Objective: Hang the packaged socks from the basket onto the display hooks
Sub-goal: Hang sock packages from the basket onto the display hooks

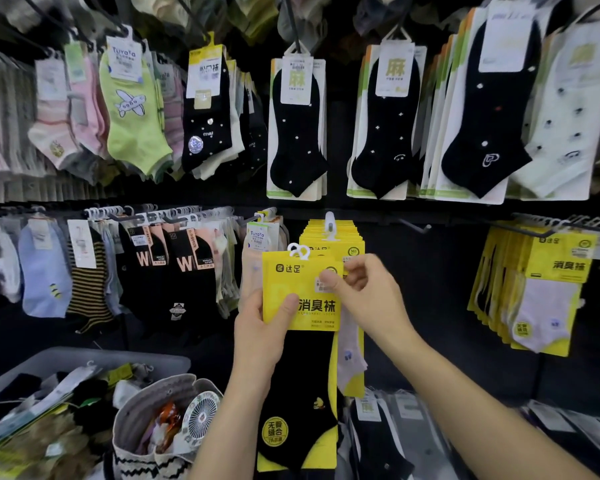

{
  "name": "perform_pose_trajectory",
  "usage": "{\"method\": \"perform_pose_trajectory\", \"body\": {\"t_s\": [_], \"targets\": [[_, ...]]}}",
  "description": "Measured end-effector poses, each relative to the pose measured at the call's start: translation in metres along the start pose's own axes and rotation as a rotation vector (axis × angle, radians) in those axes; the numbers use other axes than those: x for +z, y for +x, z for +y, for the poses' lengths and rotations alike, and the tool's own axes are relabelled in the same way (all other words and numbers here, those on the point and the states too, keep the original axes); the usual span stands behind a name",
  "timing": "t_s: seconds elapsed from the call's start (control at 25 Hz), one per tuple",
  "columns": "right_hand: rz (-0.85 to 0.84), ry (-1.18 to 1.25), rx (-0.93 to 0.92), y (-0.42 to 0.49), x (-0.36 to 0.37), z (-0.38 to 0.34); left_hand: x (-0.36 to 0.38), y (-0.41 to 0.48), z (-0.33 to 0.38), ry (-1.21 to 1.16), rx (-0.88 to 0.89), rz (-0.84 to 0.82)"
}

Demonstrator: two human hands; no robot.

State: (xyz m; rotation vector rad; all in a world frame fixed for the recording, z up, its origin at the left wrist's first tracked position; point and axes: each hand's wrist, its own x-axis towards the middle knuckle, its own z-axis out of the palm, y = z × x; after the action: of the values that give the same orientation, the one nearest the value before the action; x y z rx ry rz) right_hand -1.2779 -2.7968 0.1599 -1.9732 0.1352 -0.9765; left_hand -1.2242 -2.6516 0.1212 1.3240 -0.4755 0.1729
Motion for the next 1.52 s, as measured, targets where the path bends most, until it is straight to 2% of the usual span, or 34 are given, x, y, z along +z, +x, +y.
{"method": "perform_pose_trajectory", "body": {"t_s": [0.08, 0.28, 0.52, 0.76, 0.96, 1.2, 1.36, 1.44, 1.52], "targets": [[-0.052, 0.016, 0.012, 0.001, 0.002, -0.002, 0.006, -0.002, -0.001, -0.01, 0.006, -0.026], [0.054, 0.223, 0.129, 0.004, -0.008, -0.001, 0.011, -0.004, -0.002, -0.154, 0.052, -0.129], [0.135, 0.212, 0.142, 0.026, -0.011, -0.007, -0.004, 0.011, -0.013, -0.073, 0.011, 0.12], [0.116, 0.144, 0.128, 0.04, -0.002, -0.003, -0.037, 0.025, -0.011, 0.005, 0.025, 0.193], [0.102, 0.021, 0.127, 0.042, 0.003, 0.002, -0.042, 0.025, -0.006, 0.002, 0.058, 0.157], [0.095, -0.125, 0.181, 0.046, -0.001, 0.001, -0.024, 0.016, -0.004, -0.068, 0.015, 0.072], [0.209, -0.081, 0.01, 0.026, -0.006, 0.001, -0.013, 0.013, -0.006, -0.108, -0.013, 0.018], [0.076, -0.058, -0.04, 0.015, -0.002, -0.004, -0.005, 0.011, -0.007, -0.113, 0.01, -0.034], [-0.045, -0.078, -0.004, 0.01, 0.001, -0.007, 0.003, 0.007, -0.007, -0.127, 0.012, -0.044]]}}
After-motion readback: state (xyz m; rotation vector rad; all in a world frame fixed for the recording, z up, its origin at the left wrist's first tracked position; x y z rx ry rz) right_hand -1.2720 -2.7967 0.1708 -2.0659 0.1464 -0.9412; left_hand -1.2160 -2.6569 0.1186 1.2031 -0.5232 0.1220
